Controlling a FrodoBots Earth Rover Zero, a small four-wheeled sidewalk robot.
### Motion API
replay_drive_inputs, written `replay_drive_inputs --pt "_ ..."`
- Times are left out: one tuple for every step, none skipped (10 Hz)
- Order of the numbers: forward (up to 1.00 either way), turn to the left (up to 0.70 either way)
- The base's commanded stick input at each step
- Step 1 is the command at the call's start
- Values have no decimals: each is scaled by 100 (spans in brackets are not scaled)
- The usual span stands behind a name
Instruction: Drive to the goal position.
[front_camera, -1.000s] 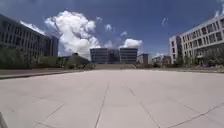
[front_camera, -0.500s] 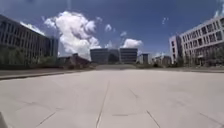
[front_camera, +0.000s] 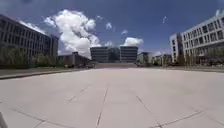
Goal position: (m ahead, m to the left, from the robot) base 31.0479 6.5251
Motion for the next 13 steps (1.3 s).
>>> replay_drive_inputs --pt "70 -34" --pt "70 -19" --pt "70 0" --pt "70 0" --pt "70 0" --pt "70 0" --pt "70 0" --pt "70 0" --pt "70 0" --pt "70 0" --pt "70 0" --pt "70 0" --pt "70 0"
